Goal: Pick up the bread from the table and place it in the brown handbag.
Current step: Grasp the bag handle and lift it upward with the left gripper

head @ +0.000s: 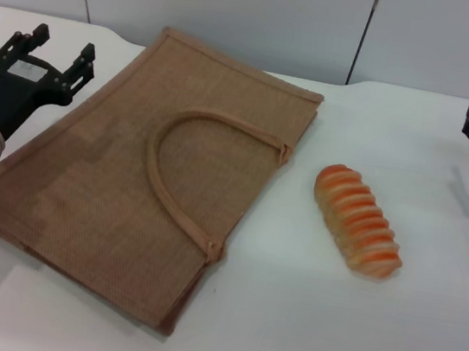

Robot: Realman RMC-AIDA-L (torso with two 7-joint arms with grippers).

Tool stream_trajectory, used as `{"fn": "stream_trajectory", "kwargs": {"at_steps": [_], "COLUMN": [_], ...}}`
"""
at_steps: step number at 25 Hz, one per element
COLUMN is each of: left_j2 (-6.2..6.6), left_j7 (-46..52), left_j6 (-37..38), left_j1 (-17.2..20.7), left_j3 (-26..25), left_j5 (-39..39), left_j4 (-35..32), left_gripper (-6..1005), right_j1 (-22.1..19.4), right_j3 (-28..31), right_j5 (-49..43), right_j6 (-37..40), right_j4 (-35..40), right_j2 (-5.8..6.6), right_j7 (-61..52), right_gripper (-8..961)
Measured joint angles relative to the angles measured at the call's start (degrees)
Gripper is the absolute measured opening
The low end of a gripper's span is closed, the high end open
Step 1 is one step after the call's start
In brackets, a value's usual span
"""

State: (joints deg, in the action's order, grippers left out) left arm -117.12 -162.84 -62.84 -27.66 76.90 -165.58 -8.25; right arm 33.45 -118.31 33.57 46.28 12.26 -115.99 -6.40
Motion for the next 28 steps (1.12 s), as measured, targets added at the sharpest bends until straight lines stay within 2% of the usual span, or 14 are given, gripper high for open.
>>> {"fn": "stream_trajectory", "kwargs": {"at_steps": [23, 26, 28], "left_j2": [0.19, 0.59, 1.07], "left_j7": [2.66, 5.93, 9.68], "left_j6": [0.31, 0.33, 0.70], "left_j1": [-1.25, -1.62, -2.05], "left_j3": [0.32, 0.88, 0.93], "left_j5": [0.32, 2.74, 6.99], "left_j4": [0.01, -0.62, -1.69], "left_gripper": [723, 723, 722], "right_j1": [0.66, 0.66, 0.67], "right_j3": [0.10, 0.10, 0.10], "right_j5": [0.59, 0.64, 0.64], "right_j6": [-1.92, -2.79, -3.77], "right_j4": [-0.05, -0.05, -0.03], "right_j2": [0.15, 0.15, 0.26], "right_j7": [-0.03, -0.03, -0.03], "right_gripper": [864, 863, 863]}}
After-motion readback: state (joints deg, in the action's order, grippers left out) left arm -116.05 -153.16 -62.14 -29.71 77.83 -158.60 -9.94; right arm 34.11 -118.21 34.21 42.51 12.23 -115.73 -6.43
